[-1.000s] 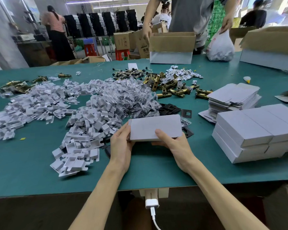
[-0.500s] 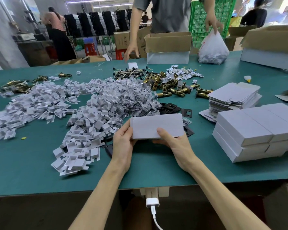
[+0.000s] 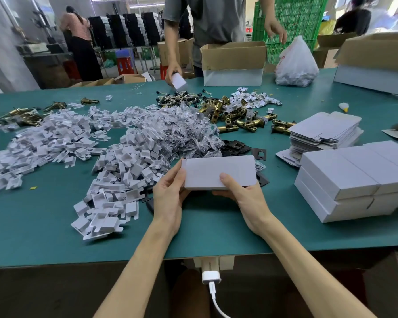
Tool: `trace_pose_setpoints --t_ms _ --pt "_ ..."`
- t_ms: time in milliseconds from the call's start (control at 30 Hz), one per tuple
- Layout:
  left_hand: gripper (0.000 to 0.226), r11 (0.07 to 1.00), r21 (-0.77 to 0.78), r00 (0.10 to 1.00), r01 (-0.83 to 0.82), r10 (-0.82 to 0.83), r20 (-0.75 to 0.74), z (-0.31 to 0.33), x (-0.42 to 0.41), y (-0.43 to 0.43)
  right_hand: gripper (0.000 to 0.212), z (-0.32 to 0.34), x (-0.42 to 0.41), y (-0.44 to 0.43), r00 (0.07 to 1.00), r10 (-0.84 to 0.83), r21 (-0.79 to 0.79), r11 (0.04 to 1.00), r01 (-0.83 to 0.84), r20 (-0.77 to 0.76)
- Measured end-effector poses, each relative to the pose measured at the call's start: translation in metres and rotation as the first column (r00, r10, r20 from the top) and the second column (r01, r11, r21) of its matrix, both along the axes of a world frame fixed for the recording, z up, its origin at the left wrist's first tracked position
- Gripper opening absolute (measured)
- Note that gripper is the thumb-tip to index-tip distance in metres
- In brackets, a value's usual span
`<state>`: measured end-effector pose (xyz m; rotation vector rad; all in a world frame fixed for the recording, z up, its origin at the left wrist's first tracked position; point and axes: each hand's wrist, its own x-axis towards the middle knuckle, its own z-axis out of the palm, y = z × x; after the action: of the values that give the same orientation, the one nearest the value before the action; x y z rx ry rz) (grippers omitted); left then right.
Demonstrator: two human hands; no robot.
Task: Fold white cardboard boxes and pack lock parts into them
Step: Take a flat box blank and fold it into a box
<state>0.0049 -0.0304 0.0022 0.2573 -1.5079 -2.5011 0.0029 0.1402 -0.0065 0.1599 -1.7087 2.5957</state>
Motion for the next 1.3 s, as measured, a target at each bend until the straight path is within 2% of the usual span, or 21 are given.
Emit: trace_pose_setpoints --t_ms 200,333,467,700,800,900,1033,1200,1300 --pt "0.005 0.997 -0.038 0.998 -0.060 0.061 0.035 0.000 -0.001 0.001 0.026 -0.002 0.000 0.000 1.000 -0.009 0.008 1.000 0.009 0.001" --pt "0.020 0.994 -0.073 0.995 -0.084 0.087 0.042 -0.002 -0.003 0.002 0.042 -0.002 0.000 0.001 1.000 -0.003 0.026 1.000 0.003 0.012" --pt "0.021 0.992 -0.087 0.995 -0.088 0.092 0.042 -0.003 -0.004 0.001 0.049 -0.001 0.000 0.001 1.000 0.005 0.039 0.999 -0.005 0.019" --pt "0.019 0.979 -0.178 0.995 -0.100 0.103 0.004 -0.006 -0.003 0.002 0.029 -0.001 0.001 -0.001 1.000 -0.017 0.017 1.000 0.016 0.004" --pt "0.017 0.971 -0.235 0.999 -0.051 0.047 -0.023 -0.007 -0.002 0.004 0.025 0.000 0.001 -0.002 0.999 -0.036 0.002 0.999 0.036 0.011" --pt "0.035 0.946 -0.319 0.997 0.053 -0.069 -0.037 -0.007 -0.001 0.005 0.023 0.000 0.000 -0.002 0.999 -0.043 0.003 0.999 0.043 0.012" --pt "0.044 0.889 -0.441 0.984 0.126 -0.168 -0.057 -0.010 -0.003 0.006 0.023 0.000 0.000 -0.002 0.999 -0.048 0.022 0.999 0.048 -0.015" --pt "0.045 0.884 -0.434 0.967 0.172 -0.236 -0.098 -0.010 -0.002 0.006 0.022 0.001 0.000 -0.001 0.999 -0.047 0.012 0.999 0.047 -0.002" --pt "0.041 0.934 -0.342 0.985 0.105 -0.144 -0.092 -0.010 -0.002 0.007 0.025 0.003 0.003 -0.003 1.000 -0.020 0.027 0.999 0.021 -0.024"
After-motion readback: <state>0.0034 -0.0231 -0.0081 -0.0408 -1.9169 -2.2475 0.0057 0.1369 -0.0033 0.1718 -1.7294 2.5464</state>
